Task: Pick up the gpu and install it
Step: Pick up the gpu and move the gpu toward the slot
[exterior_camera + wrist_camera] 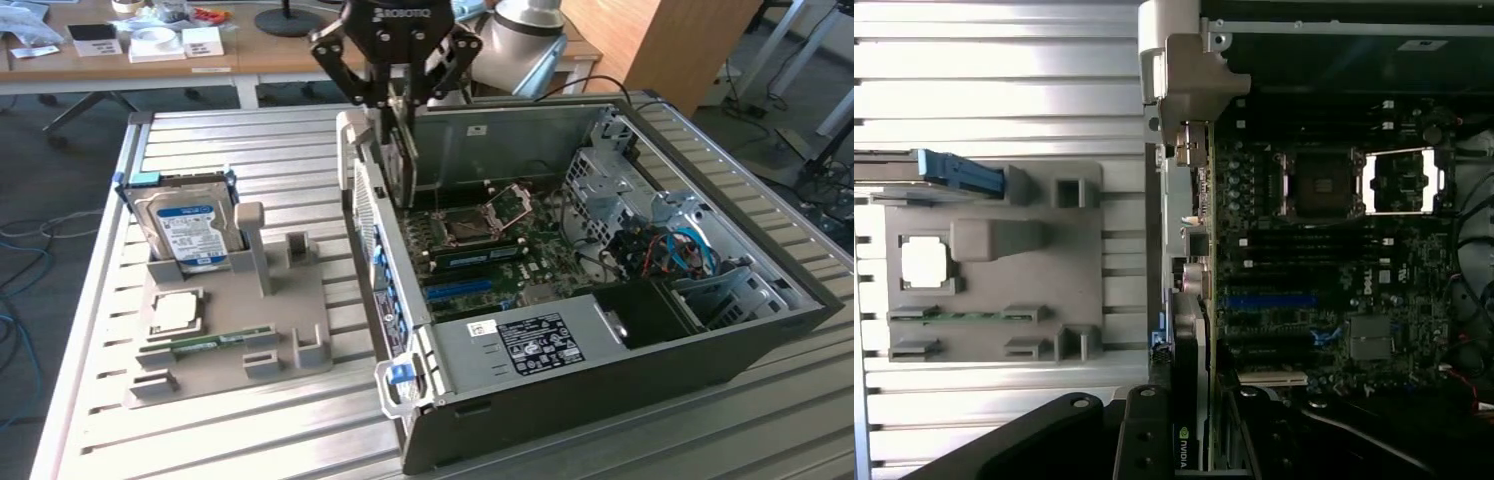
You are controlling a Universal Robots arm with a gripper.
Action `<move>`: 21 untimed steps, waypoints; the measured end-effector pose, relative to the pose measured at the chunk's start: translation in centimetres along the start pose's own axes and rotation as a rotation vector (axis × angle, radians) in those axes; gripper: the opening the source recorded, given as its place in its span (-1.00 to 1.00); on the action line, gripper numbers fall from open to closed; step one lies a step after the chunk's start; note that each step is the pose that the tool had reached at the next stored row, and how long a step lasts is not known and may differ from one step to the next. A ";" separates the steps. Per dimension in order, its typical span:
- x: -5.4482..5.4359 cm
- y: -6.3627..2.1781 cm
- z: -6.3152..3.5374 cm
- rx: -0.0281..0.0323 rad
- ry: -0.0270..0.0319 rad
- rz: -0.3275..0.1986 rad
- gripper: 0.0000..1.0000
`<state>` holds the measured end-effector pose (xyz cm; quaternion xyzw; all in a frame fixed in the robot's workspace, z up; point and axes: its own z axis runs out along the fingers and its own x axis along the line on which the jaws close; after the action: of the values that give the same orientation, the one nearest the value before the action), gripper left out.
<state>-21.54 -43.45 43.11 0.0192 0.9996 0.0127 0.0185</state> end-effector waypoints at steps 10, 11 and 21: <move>-5.1 0.20 0.19 -0.0020 0.0001 0.000 -0.47; -5.5 0.21 0.20 -0.0022 0.0002 0.000 -0.47; -9.7 0.37 0.36 -0.0038 0.0002 0.000 -0.47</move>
<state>-11.80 -43.45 43.11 0.0192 0.9995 0.0146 0.0184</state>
